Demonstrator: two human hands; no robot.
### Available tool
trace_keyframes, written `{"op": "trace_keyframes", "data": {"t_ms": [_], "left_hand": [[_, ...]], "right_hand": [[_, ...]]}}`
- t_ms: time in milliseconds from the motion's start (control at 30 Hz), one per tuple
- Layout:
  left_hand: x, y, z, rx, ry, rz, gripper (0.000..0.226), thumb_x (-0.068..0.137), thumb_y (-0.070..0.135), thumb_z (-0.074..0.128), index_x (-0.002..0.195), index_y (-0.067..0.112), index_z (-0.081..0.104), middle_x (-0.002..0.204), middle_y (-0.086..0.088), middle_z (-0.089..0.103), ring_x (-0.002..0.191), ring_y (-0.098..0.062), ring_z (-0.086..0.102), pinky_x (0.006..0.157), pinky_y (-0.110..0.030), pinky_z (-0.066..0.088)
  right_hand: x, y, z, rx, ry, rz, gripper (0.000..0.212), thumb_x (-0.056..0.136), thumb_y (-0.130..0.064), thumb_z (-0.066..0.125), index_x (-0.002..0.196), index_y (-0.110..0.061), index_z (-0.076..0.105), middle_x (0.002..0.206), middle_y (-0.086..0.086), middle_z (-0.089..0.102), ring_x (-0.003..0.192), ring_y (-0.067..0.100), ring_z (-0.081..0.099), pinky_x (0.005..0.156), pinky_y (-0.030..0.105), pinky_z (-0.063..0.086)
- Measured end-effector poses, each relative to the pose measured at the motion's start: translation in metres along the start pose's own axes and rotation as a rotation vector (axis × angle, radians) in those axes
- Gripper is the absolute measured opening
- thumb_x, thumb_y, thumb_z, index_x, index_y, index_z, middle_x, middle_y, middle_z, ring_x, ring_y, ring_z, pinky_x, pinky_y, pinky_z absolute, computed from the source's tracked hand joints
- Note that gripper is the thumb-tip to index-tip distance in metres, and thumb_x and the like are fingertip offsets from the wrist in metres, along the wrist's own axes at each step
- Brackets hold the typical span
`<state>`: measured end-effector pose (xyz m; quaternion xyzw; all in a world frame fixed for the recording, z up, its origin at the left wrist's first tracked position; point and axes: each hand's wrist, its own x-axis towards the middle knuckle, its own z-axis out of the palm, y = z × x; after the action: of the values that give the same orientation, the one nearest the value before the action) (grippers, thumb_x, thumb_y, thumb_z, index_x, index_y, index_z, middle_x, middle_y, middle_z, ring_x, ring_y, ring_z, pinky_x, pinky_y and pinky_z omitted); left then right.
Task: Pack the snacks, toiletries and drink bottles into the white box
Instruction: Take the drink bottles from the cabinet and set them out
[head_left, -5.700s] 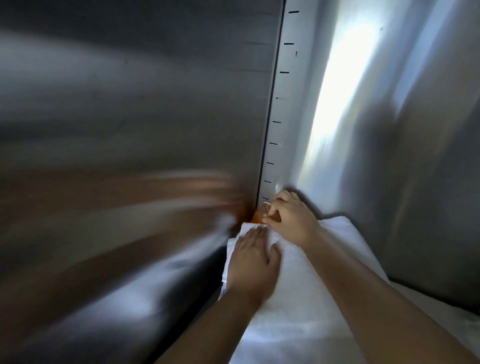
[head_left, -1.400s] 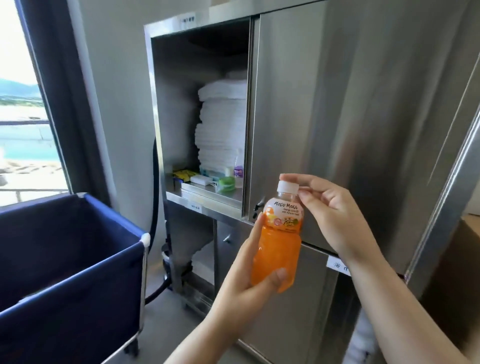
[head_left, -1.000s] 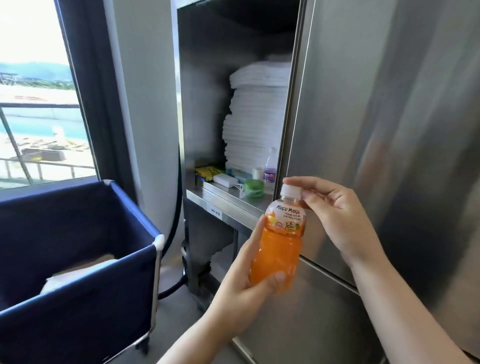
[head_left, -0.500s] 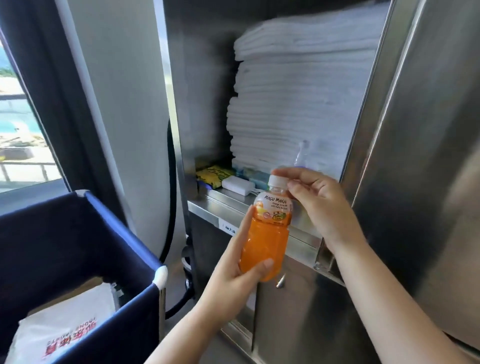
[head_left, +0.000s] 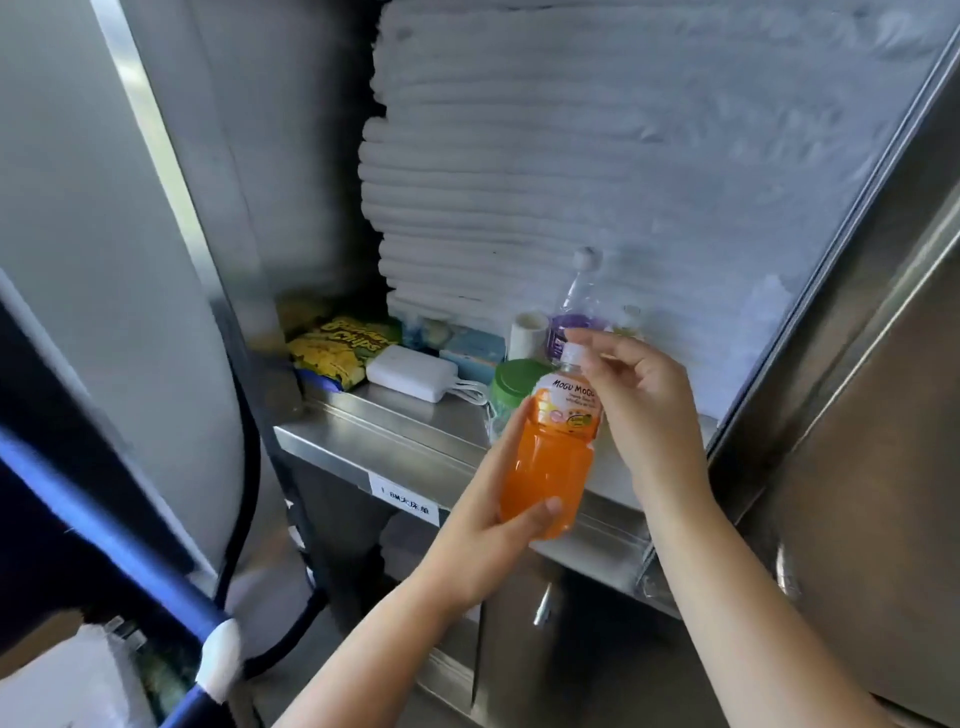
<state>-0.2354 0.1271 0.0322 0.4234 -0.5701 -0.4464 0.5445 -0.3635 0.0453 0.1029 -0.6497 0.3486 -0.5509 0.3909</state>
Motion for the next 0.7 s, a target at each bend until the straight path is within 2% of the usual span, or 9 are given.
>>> {"op": "trace_keyframes", "data": {"t_ms": [100,167,233,333,400,567,700], "left_hand": [[0.03,-0.015,-0.003,0.0,-0.053,-0.019,0.079,0.086,0.017,0.063,0.139,0.058,0.019,0.141,0.024,0.036,0.122,-0.004,0.047,0.09,-0.027,0.05],[0.047,-0.025,-0.004,0.014,-0.106,-0.019,0.08,0.087,0.017,0.062,0.139,0.058,0.017,0.137,0.033,0.036,0.121,0.0,0.047,0.086,-0.023,0.049],[0.062,-0.034,-0.005,0.053,-0.16,-0.023,0.081,0.088,0.017,0.062,0.14,0.058,0.014,0.134,0.04,0.034,0.123,0.002,0.044,0.092,-0.027,0.049],[0.086,-0.045,-0.004,0.103,-0.229,-0.009,0.083,0.088,0.018,0.06,0.142,0.055,0.01,0.142,0.036,0.027,0.132,0.002,0.034,0.107,-0.039,0.038],[0.102,-0.056,-0.005,0.134,-0.286,0.024,0.084,0.088,0.018,0.06,0.144,0.052,0.006,0.145,0.035,0.023,0.135,0.004,0.028,0.111,-0.038,0.033],[0.132,-0.081,-0.005,0.209,-0.389,0.095,0.091,0.089,0.017,0.058,0.142,0.055,-0.006,0.145,0.039,0.014,0.136,0.004,0.024,0.108,-0.024,0.032],[0.142,-0.089,-0.002,0.264,-0.427,0.207,0.09,0.091,0.014,0.055,0.145,0.041,-0.011,0.149,0.028,0.007,0.138,0.006,0.013,0.109,-0.011,0.016]], "right_hand": [[0.017,0.021,0.0,0.045,0.103,0.037,0.023,0.092,-0.016,0.059,0.091,-0.036,0.071,0.093,-0.014,0.072,0.085,0.005,0.068,0.068,0.023,0.053],[0.025,0.033,0.0,0.06,0.159,0.054,0.025,0.09,-0.014,0.058,0.091,-0.036,0.071,0.095,-0.015,0.072,0.087,0.004,0.068,0.069,0.021,0.053],[0.033,0.043,-0.003,0.044,0.216,0.085,0.026,0.09,-0.011,0.057,0.094,-0.034,0.07,0.098,-0.014,0.072,0.091,0.004,0.067,0.074,0.025,0.054],[0.043,0.055,-0.008,0.023,0.303,0.131,0.028,0.091,-0.007,0.055,0.097,-0.03,0.07,0.102,-0.01,0.072,0.097,0.01,0.067,0.085,0.04,0.054],[0.049,0.061,-0.008,-0.001,0.366,0.129,0.029,0.091,-0.005,0.055,0.096,-0.029,0.07,0.102,-0.009,0.072,0.098,0.012,0.067,0.089,0.043,0.053],[0.049,0.072,-0.007,-0.143,0.422,0.071,0.026,0.092,-0.002,0.053,0.103,-0.02,0.067,0.105,-0.008,0.07,0.102,0.007,0.065,0.088,0.029,0.051],[0.045,0.077,-0.008,-0.245,0.442,0.022,0.018,0.095,-0.003,0.052,0.107,-0.009,0.064,0.109,-0.005,0.069,0.105,0.007,0.064,0.089,0.024,0.051]]}}
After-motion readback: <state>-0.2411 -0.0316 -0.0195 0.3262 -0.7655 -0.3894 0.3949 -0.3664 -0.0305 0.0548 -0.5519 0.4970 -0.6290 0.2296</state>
